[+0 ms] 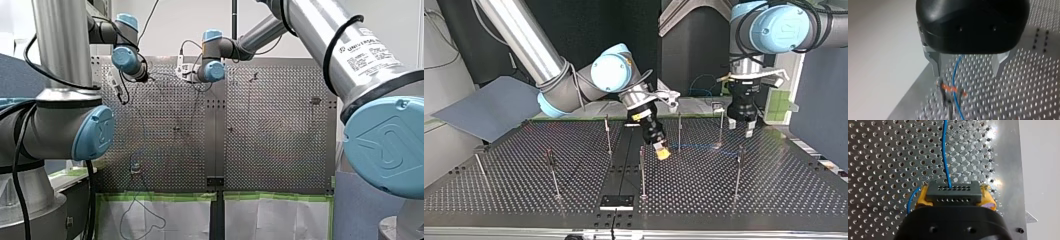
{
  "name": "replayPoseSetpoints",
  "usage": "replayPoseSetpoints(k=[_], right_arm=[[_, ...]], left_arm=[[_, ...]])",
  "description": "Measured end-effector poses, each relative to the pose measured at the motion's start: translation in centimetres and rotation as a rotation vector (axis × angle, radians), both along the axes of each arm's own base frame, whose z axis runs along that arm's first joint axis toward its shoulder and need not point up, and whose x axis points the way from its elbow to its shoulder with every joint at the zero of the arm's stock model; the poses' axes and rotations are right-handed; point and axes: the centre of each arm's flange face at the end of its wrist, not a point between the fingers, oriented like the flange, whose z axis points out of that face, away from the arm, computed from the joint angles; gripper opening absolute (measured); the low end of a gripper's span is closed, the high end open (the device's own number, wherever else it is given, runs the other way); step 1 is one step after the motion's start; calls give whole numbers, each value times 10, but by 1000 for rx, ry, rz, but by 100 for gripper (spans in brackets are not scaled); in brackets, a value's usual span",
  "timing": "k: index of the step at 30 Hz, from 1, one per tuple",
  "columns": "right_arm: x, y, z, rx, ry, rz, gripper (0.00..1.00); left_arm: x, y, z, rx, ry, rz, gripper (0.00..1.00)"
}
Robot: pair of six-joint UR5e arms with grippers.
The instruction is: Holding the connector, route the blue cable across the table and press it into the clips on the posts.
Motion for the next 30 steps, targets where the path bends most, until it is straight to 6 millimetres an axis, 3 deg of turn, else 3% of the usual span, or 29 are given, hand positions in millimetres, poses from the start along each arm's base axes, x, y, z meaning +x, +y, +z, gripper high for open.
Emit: replayPoseSetpoints(k=[6, 13, 23, 30], right_arm=[[-2, -3, 0, 0, 0, -4, 0], [-3, -5, -1, 1, 1, -7, 0], [-4, -6, 0, 0, -1, -10, 0], [-5, -9, 0, 1, 0, -13, 0]], left_arm=[[-13, -11, 11, 49, 8, -64, 100], [-10, -23, 23, 108, -20, -136, 100], [23, -26, 32, 196, -34, -109, 100], [45, -22, 24, 252, -11, -65, 100]])
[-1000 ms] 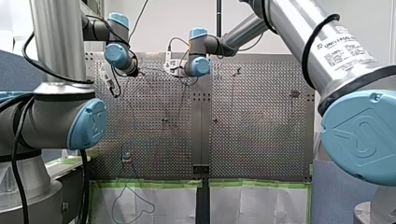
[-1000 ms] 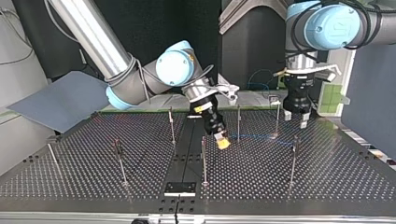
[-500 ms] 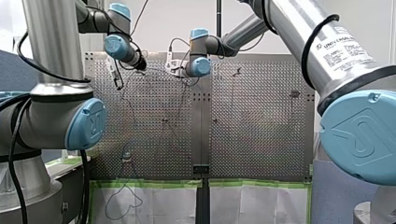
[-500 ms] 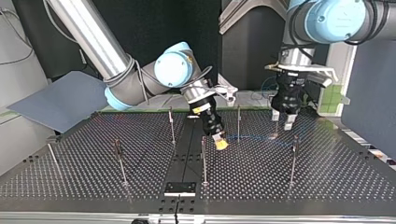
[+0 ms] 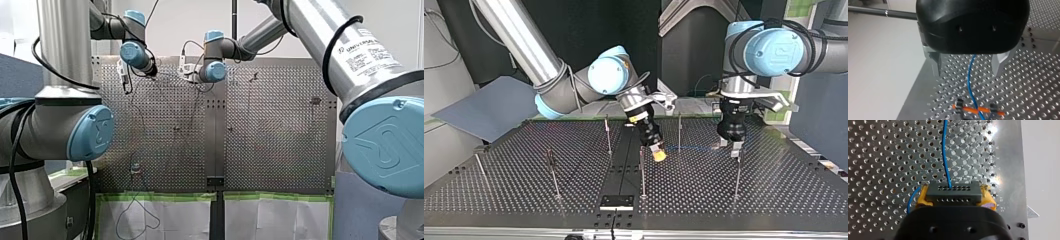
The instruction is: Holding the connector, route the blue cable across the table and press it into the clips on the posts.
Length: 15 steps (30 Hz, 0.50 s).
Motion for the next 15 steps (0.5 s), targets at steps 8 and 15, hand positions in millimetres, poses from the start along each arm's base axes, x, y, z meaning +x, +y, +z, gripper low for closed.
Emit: replayPoseSetpoints(k=[8, 15], right_arm=[[-2, -4, 0, -1, 0, -6, 0], [-3, -6, 0, -1, -1, -9, 0]], left_arm=[[17, 0, -1, 16, -24, 2, 100], [34, -5, 1, 17, -40, -17, 100]])
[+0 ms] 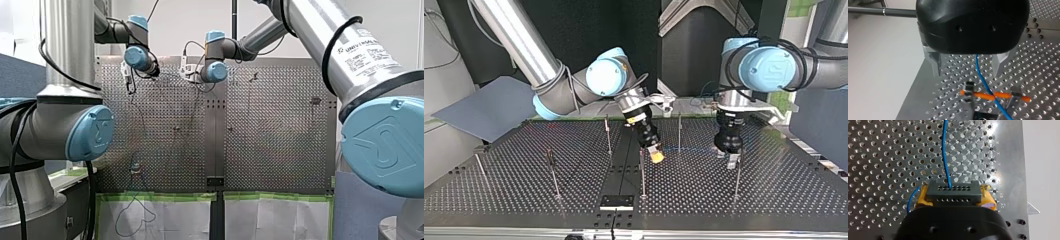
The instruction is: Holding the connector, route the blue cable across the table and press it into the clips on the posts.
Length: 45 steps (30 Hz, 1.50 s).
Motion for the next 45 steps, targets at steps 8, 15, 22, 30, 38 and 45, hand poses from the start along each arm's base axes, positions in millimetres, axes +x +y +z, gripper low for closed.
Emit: replayPoseSetpoints(k=[8, 15, 22, 30, 38, 45], right_arm=[[0, 0, 0, 0, 0, 2, 0], [0, 0, 0, 1, 0, 3, 0], [0, 1, 0, 1, 0, 4, 0], [0, 1, 0, 3, 0, 4, 0], [1, 3, 0, 6, -1, 8, 0], [3, 6, -1, 10, 2, 12, 0]], left_arm=[[21, -2, -10, -8, -3, -7, 100], [38, -5, -11, -16, -13, -14, 100], [45, -3, -3, -36, -45, -14, 100], [45, -4, -3, -55, -39, -29, 76], [45, -2, -4, -82, -33, -25, 5], [42, 0, -7, -84, -8, -1, 0]])
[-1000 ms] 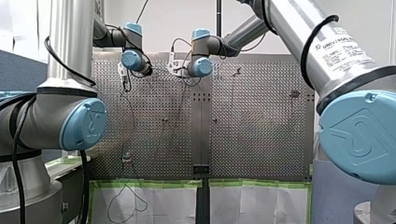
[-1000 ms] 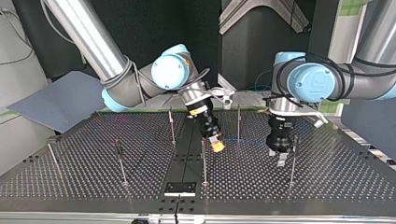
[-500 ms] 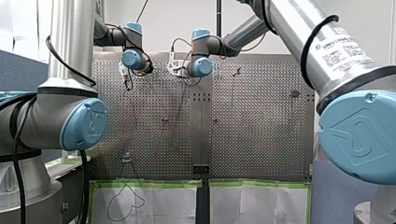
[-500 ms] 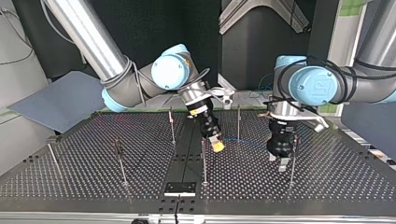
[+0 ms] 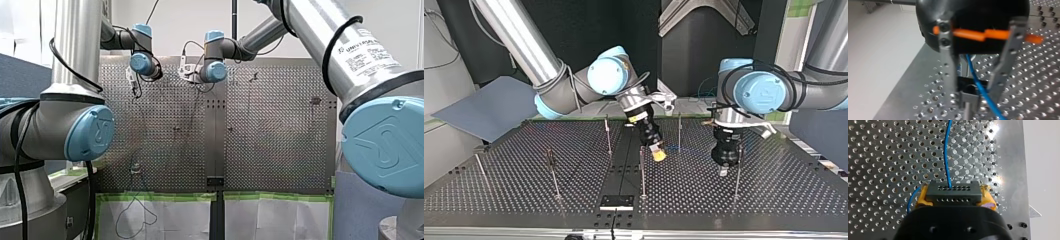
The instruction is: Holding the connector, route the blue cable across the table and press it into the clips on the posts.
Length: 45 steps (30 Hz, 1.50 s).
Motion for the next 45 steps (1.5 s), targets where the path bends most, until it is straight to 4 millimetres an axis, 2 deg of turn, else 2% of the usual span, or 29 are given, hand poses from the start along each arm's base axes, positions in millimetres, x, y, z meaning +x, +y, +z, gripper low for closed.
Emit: replayPoseSetpoints(k=[14, 27, 32, 45], right_arm=[[-1, 5, -8, 19, 23, 0, 0], [-17, 6, -56, 80, 96, -24, 0], [-20, 8, -67, 95, 112, -25, 0], [-38, 10, -106, 145, 166, -41, 0]], left_arm=[[-25, -4, -40, 66, 113, 40, 0], [-41, -7, -81, 32, 118, 48, 0], [-47, -8, -97, 18, 121, 46, 0], [-61, -14, -170, 3, 192, 28, 0]])
